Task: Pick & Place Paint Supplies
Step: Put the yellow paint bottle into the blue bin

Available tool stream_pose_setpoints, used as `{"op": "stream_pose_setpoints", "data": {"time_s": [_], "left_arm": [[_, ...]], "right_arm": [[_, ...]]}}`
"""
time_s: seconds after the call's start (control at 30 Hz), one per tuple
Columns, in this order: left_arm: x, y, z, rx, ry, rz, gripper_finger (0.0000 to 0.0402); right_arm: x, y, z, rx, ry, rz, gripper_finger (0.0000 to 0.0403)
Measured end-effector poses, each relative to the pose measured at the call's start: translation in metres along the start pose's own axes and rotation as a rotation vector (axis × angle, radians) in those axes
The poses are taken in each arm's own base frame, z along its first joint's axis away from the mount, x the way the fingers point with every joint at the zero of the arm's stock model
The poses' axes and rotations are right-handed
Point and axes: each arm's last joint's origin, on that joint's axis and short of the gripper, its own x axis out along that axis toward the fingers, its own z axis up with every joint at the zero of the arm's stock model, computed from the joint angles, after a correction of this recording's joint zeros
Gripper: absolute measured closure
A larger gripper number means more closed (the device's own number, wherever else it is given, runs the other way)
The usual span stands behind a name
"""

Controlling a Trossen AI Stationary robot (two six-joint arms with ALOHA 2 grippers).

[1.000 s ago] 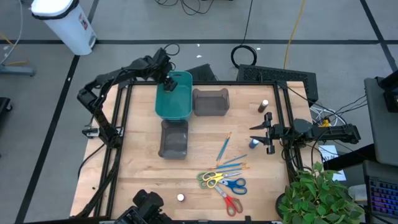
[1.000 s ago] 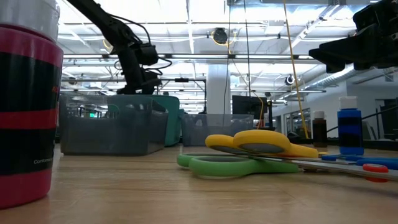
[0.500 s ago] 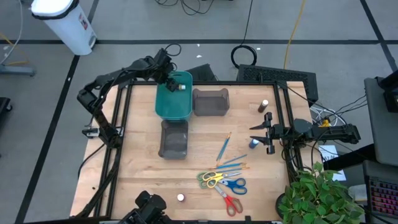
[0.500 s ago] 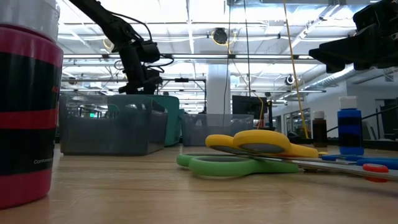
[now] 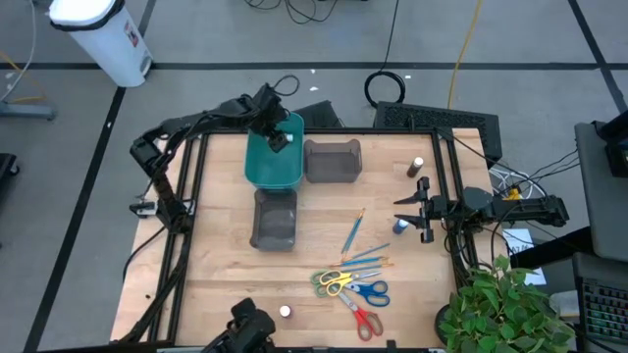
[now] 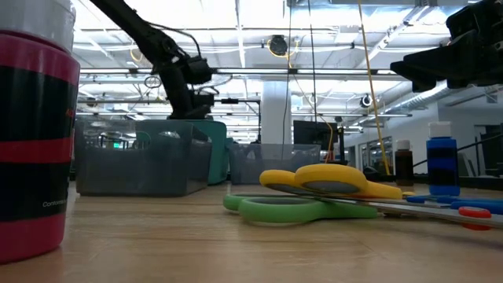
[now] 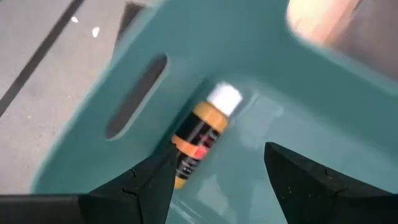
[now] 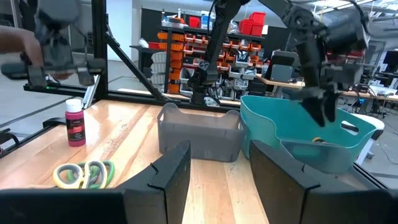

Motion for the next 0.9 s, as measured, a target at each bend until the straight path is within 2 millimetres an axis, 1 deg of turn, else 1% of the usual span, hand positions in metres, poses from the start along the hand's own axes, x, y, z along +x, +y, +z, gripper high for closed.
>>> {"op": "stream_pose_setpoints", "data": {"time_s": [0.13, 0.23, 0.37, 0.47, 0.57, 0.8, 0.9], "left_arm": [[0.027, -0.001, -0.007, 0.052, 0.079, -0.007, 0.0151], [0.044, -0.001, -0.013, 0.099, 0.134, 0.032, 0.0151], [0.056, 0.001, -0.015, 0.154, 0.174, 0.124, 0.0151], [0.060, 0.003, -0.018, 0.154, 0.190, 0.143, 0.0151], [0.059, 0.002, -0.016, 0.149, 0.180, 0.140, 0.0151], [0.057, -0.003, -0.019, 0.142, 0.182, -0.003, 0.0151], [0.057, -0.008, -0.020, 0.168, 0.197, -0.027, 0.0151]], "right_arm": [[0.000, 0.000, 0.000, 0.000, 0.000, 0.000, 0.0248], [0.000, 0.000, 0.000, 0.000, 0.000, 0.000, 0.0248], [0.000, 0.000, 0.000, 0.000, 0.000, 0.000, 0.0248], [0.000, 0.000, 0.000, 0.000, 0.000, 0.000, 0.0248], [0.000, 0.000, 0.000, 0.000, 0.000, 0.000, 0.0248], [0.000, 0.000, 0.000, 0.000, 0.000, 0.000, 0.0248], [0.000, 0.000, 0.000, 0.000, 0.000, 0.000, 0.0248]]}}
